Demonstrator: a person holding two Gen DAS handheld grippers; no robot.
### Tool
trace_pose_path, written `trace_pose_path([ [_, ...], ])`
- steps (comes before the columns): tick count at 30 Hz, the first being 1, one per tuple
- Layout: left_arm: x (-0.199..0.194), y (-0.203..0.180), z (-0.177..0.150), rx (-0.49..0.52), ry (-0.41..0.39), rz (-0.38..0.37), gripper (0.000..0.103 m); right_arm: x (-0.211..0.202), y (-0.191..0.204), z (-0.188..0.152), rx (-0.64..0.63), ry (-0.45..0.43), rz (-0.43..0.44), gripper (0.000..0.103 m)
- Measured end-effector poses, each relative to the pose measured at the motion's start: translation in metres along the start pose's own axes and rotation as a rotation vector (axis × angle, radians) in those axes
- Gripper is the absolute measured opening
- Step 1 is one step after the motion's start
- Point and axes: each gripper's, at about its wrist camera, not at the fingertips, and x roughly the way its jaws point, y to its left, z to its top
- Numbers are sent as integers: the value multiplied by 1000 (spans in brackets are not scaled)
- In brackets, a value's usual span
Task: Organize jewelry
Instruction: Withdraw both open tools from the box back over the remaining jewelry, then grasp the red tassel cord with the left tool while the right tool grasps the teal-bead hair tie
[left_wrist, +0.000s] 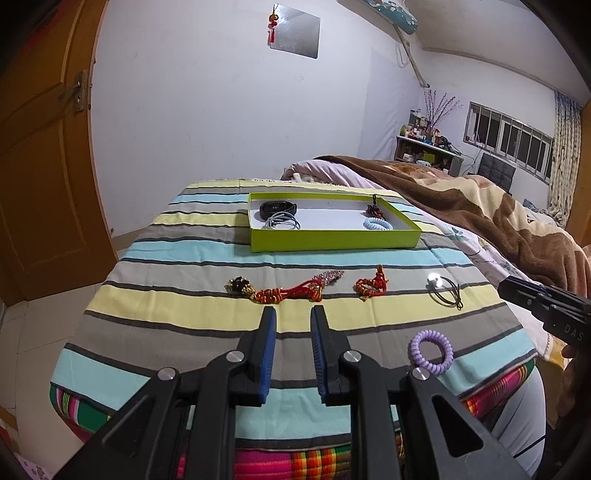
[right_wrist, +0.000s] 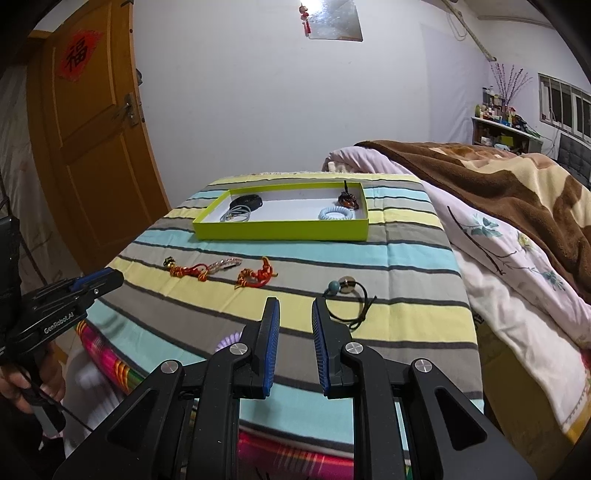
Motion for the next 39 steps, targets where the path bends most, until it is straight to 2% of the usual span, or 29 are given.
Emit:
trace_pose_path([
  [21, 17, -1, 1, 1, 22, -23, 24, 17, -13, 0, 17, 26, -6, 19],
  [28, 30, 4, 4, 2, 34, -30, 31, 29, -19, -1, 26, 49, -23, 19],
  [39, 60, 9, 13, 22, 61, -32, 34, 57, -21, 2, 26, 93, -16, 19],
])
